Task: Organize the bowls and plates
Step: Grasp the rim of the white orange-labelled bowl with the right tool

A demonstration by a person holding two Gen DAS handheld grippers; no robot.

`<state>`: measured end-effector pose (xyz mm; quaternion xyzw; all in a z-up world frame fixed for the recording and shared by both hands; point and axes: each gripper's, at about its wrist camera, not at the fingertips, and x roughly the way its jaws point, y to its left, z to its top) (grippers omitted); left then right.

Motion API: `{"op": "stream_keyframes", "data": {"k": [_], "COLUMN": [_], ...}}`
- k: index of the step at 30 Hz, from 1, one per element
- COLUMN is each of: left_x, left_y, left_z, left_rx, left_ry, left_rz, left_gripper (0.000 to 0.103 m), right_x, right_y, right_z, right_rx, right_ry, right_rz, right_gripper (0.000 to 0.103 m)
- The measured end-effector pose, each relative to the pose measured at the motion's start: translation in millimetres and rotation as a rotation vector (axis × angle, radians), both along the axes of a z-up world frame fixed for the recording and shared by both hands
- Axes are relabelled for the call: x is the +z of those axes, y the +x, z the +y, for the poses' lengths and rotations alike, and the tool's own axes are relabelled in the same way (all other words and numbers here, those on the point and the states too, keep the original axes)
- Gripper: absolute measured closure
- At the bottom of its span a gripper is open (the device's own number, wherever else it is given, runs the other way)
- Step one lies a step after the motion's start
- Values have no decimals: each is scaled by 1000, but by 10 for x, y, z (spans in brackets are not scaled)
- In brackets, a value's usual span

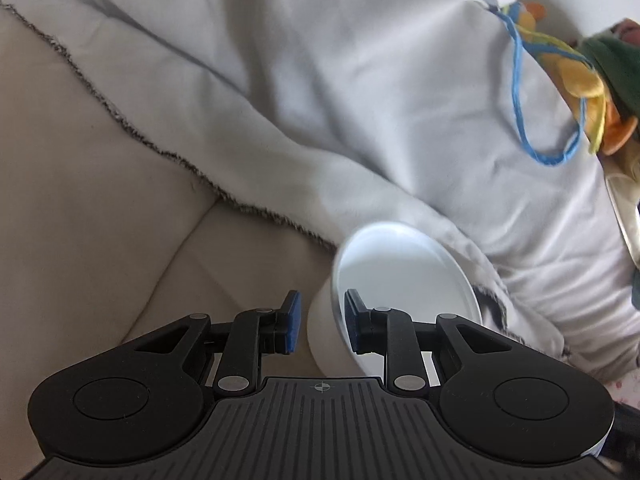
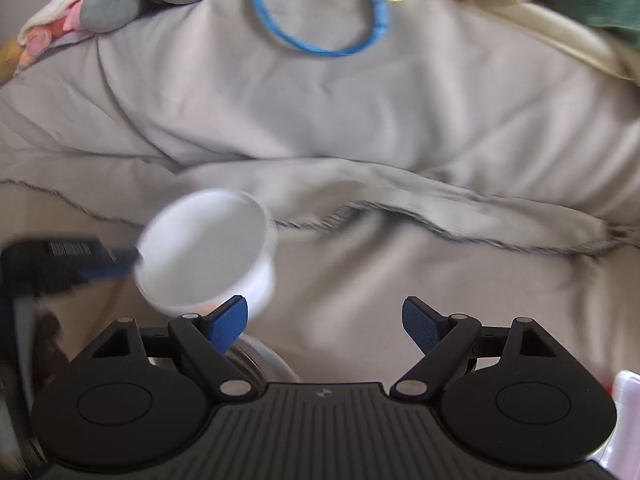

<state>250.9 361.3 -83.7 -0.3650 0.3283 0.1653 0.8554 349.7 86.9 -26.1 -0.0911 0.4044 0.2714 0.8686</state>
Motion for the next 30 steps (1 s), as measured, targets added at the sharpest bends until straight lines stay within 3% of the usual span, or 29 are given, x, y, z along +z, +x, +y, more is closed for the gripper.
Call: {"op": "stream_keyframes", "data": {"k": [2,4,6,8,9,12,20,26,30], "left_x": [-31,-114,-211,-243,-232,-155,276,227,49], "left_y": [57,102,156,188,194,177,397,836,1057], "left_z": [16,40,28,1,-26,-142,-889,-1605,-1860], "left_rx": [-18,-71,-99,-109,-109,-138,-305,-432,-474], "left_ry": [-13,-75,-121,-124,-108,-71,-120,-35,17], "left_rz": [-24,-35,-32,-34,-38,-61,-169,47,109], "left_gripper": [76,75,73,74,75,77,76,76,76], "right_x": [-77,-229,-423,-618,-701,-725,-434,-437,-598], "right_y": [143,311,465,572,606,575,575,646,743], "right_z": [239,446,587,684,706,576,-384,-1077,-1460], "right_rx": [-11,-35,-72,-62,-55,-47,-57,-116,-162], "right_ry": [24,35,40,35,36,60,107,85,187], "right_rz": [38,85,135,220,271,296,213,144,166], "right_gripper": [18,18,32,72,77,79,78,73,67]}}
